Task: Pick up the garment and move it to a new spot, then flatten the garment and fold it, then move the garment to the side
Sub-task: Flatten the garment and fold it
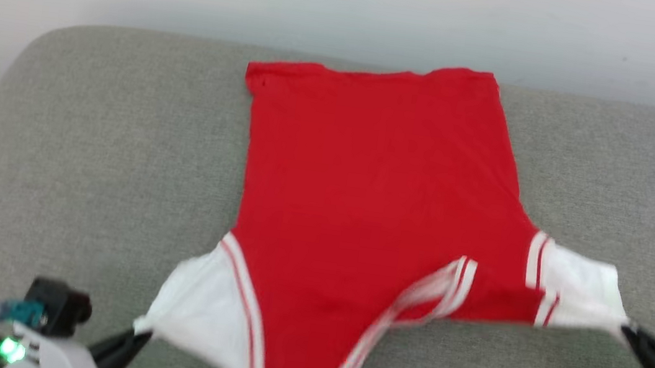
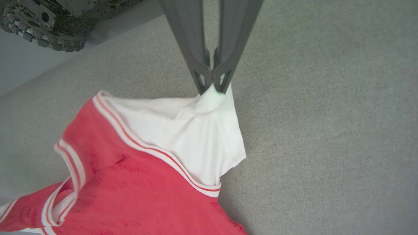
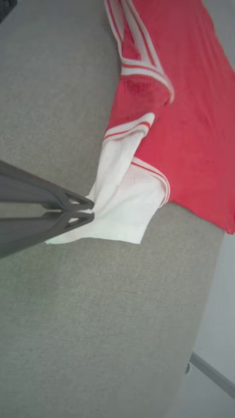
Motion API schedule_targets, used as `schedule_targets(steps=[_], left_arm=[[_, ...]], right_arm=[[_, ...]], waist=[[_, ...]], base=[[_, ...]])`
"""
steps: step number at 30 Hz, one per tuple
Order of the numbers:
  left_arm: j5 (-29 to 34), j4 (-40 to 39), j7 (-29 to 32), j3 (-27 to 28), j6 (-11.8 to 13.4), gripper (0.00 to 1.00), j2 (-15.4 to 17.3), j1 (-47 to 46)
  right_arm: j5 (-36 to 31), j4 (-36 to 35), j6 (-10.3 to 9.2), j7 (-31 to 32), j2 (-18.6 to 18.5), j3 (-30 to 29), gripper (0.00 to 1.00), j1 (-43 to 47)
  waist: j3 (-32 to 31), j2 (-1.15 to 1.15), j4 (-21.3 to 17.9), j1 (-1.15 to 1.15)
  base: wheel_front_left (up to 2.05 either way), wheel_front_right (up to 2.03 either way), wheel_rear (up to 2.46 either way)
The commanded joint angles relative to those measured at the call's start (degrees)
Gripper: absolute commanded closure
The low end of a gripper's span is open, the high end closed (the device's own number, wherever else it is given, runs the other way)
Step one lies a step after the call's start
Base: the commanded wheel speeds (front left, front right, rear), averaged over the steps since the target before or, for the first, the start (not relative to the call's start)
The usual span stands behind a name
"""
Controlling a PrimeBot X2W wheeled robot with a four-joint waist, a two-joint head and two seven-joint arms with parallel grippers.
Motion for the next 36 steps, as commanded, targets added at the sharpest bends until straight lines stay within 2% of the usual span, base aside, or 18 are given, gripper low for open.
schedule_targets(steps=[1, 4, 9, 15, 21, 23, 24, 25, 26, 31, 36], left_arm=[[-0.66, -0.78, -0.11, 0.01, 1.15, 1.0, 0.7, 2.26], [-1.63, -1.56, -0.12, 0.06, 3.39, 1.0, 1.64, 5.34], [-1.88, -0.92, -0.78, 0.07, 5.53, 1.0, 1.7, 7.6], [-1.18, 0.57, -1.21, -0.19, 5.93, 1.0, 0.3, 6.44], [-0.8, 1.92, -1.86, -0.2, 5.78, 1.0, -1.38, 4.85], [-0.46, 2.19, -2.15, -0.11, 5.74, 1.0, -1.78, 4.16], [-0.25, 2.29, -2.26, -0.12, 5.65, 1.0, -1.98, 3.82], [0.08, 2.41, -2.32, -0.3, 5.49, 1.0, -2.17, 3.56], [0.03, 2.41, -2.4, -0.37, 5.31, 1.0, -2.52, 3.25], [1.03, 2.48, -2.98, -0.37, 4.99, 1.0, -3.44, 1.42], [1.95, 2.33, -3.61, -0.55, 4.67, 1.0, -4.68, -0.43]], right_arm=[[0.63, -1.56, -0.1, 1.91, -0.4, -0.92, 1.0, 2.83], [1.56, -5.07, -0.1, 6.26, 0.63, -2.68, 1.0, 8.01], [2.99, -9.75, -0.11, 13.12, 1.88, -5.21, 1.0, 14.32], [2.15, -10.93, -0.1, 15.66, 4.15, -7.15, 1.0, 16.56], [0.63, -8.24, -0.1, 16.98, 6.02, -6.03, 1.0, 14.26], [0.15, -7.31, -0.1, 17.44, 6.72, -5.35, 0.84, 13.06], [-0.13, -6.97, -0.1, 17.74, 7.05, -5.16, 0.65, 12.32], [-0.31, -6.82, -0.1, 17.77, 7.41, -5.16, 0.11, 11.56], [-0.25, -6.83, -0.1, 18.15, 7.64, -5.24, 0.0, 10.95], [1.76, -9.7, -0.1, 20.66, 7.51, -7.68, 0.0, 8.63], [1.07, -15.53, -0.1, 22.26, 8.76, -13.18, 0.0, 5.22]], waist=[[-0.22, 0.0, -0.25, 0.0], [0.17, 0.0, -0.31, 0.0], [1.05, 0.0, -0.4, 0.0], [2.09, 0.0, -0.54, 0.0], [3.3, 0.0, -0.87, 0.0], [3.81, 0.0, -0.98, 0.0], [4.06, 0.0, -0.92, 0.0], [4.3, 0.0, -0.83, 0.0], [4.62, 0.0, -0.74, 0.0], [6.4, 0.0, 0.0, 0.0], [8.51, 0.0, 0.92, 0.0]], base=[[0.0, 0.0, 0.0], [0.0, 0.0, 0.0], [0.0, 0.0, 0.0], [0.0, 0.0, 0.0], [0.0, 0.0, 0.0], [0.0, 0.0, 0.0], [0.0, 0.0, 0.0], [0.0, 0.0, 0.0], [0.0, 0.0, 0.0], [0.0, 0.0, 0.0], [0.0, 0.0, 0.0]])
